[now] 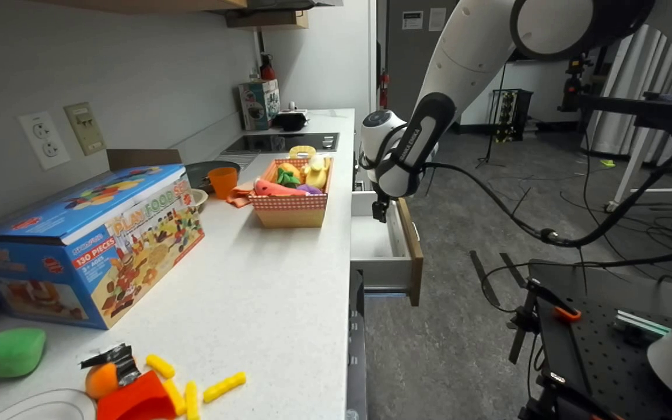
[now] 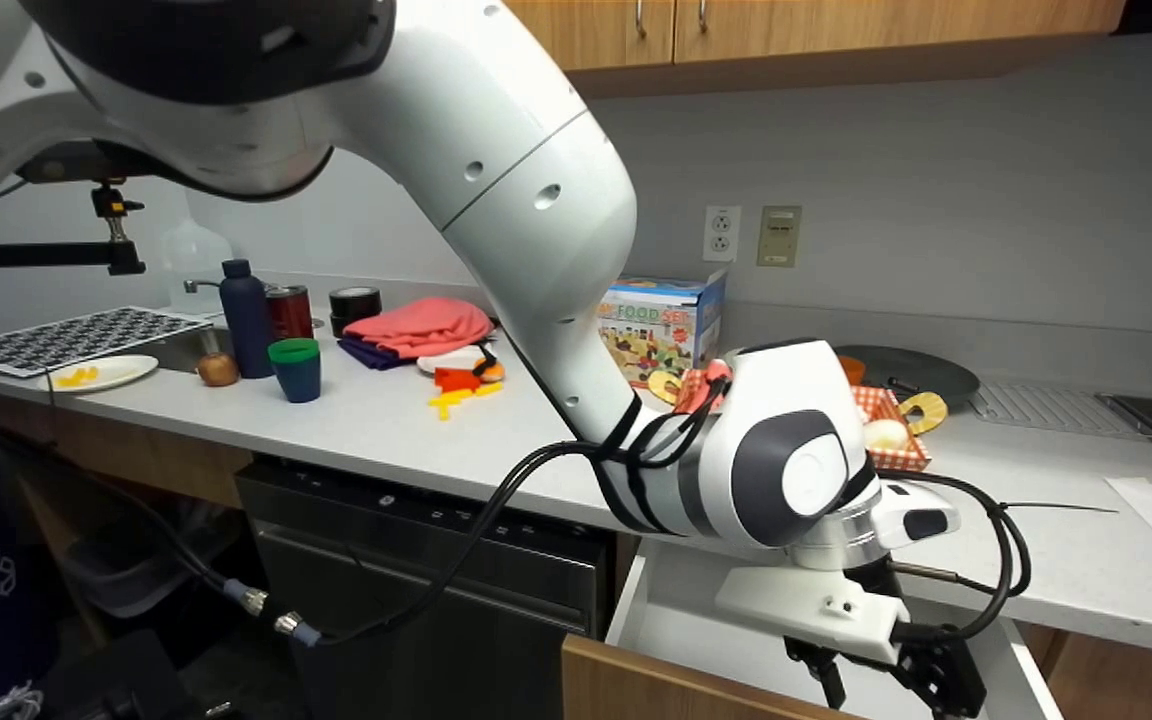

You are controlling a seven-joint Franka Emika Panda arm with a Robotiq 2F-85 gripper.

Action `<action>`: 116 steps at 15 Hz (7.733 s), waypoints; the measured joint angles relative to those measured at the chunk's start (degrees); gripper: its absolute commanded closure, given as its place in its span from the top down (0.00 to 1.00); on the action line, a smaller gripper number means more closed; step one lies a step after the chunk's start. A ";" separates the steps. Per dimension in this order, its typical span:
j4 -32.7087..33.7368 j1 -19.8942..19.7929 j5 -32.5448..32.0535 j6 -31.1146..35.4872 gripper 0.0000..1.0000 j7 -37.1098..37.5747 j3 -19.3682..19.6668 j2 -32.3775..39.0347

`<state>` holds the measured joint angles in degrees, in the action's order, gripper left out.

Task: Open the drawer and put some of the plush toys from the basket in the drawer and close it

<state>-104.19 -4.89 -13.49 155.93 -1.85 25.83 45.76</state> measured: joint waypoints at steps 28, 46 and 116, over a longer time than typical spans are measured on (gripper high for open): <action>17.88 -4.61 -11.74 -39.12 1.00 15.61 6.07 12.37; -14.87 -1.66 -23.18 5.19 1.00 9.27 -0.37 -21.20; 26.54 -10.61 12.97 -5.95 1.00 -18.44 -28.26 -0.94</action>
<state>-77.65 -15.51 -0.52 149.99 -20.29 -2.44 44.82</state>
